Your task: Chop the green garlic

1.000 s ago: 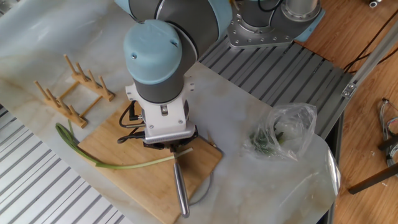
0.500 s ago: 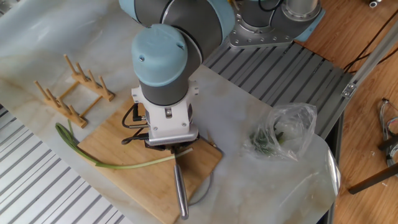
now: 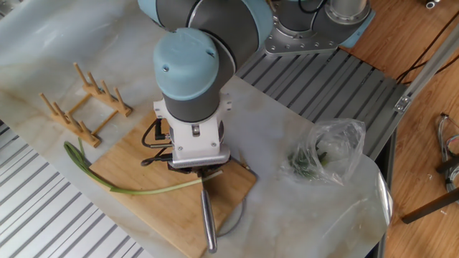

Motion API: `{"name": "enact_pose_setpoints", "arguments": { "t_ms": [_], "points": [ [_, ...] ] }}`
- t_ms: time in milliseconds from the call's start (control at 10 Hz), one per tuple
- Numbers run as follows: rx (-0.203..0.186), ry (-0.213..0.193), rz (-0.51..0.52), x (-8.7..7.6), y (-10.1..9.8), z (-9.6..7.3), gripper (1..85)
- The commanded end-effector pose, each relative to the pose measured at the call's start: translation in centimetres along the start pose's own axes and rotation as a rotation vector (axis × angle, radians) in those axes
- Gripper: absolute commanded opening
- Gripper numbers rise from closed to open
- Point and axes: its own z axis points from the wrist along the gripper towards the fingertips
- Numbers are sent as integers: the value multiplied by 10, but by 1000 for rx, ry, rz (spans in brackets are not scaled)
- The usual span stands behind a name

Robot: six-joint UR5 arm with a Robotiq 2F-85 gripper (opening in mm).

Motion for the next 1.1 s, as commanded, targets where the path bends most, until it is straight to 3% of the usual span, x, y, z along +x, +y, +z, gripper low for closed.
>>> {"name": "enact_pose_setpoints", "arguments": {
  "t_ms": [0, 200, 600, 800, 1000],
  "points": [
    [-31, -57, 9, -9, -5, -7, 13],
    [-19, -74, 25, -14, -8, 1, 13],
    [20, -38, 65, -15, -2, 8, 13],
    [39, 5, 81, -15, 5, -10, 13],
    [54, -3, 67, -14, 0, -20, 13]
  ]
}}
